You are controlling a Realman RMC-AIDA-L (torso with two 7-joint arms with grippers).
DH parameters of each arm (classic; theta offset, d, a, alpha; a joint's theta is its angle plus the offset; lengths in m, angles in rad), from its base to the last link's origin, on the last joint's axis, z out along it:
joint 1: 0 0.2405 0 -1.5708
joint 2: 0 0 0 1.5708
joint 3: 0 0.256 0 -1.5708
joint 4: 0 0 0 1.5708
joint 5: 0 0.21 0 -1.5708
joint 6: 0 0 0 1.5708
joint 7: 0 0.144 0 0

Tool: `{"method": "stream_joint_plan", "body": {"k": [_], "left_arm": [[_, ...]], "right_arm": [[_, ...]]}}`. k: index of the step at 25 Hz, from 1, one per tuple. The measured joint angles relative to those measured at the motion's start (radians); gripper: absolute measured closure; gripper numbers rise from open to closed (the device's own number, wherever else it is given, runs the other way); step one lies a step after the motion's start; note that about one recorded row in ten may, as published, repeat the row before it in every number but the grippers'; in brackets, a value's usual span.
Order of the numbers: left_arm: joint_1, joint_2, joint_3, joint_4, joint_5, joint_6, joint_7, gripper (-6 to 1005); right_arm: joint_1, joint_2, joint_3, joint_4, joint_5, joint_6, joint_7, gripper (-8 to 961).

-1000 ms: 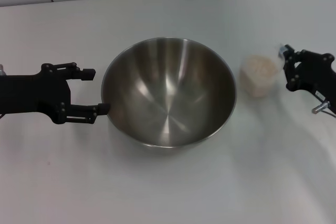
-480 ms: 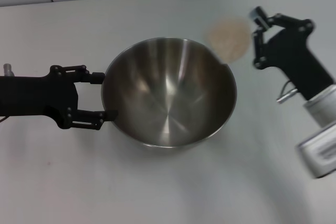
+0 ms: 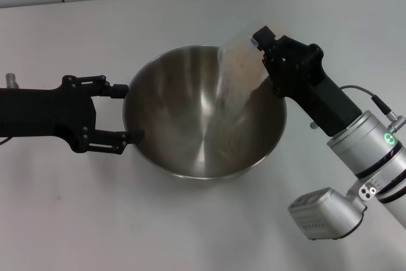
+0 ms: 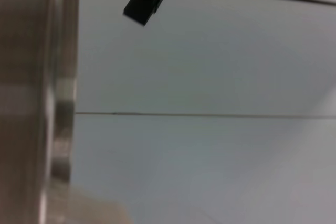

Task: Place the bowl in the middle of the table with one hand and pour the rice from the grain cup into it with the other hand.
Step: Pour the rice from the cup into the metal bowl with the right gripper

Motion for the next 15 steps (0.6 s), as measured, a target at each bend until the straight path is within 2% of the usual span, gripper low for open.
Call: {"method": "stream_joint_plan", "body": {"k": [9,13,14,15], "left_arm": [[-0.012,0.0,-0.001,-0.007,0.001,-0.003,-0.003,137],[-0.015,0.0,-0.001,-0.007,0.002,-0.003,-0.002,137],[-0.015,0.0,-0.001,-0.007,0.002,-0.003,-0.002,137],[-0.015,0.0,-0.001,-0.008,0.002,-0.004,-0.003,137]], "right_arm": [[0.009,-0.001,0.003,-0.021,-0.078,-0.037,-0.19,941],[0.024,-0.001,0.004,-0.007,-0.088,-0.02,-0.345,941],[0.031,-0.001,0.004,0.005,-0.095,-0.008,-0.453,941],[0.031,-0.001,0.004,0.005,-0.095,-0.008,-0.453,941]]}}
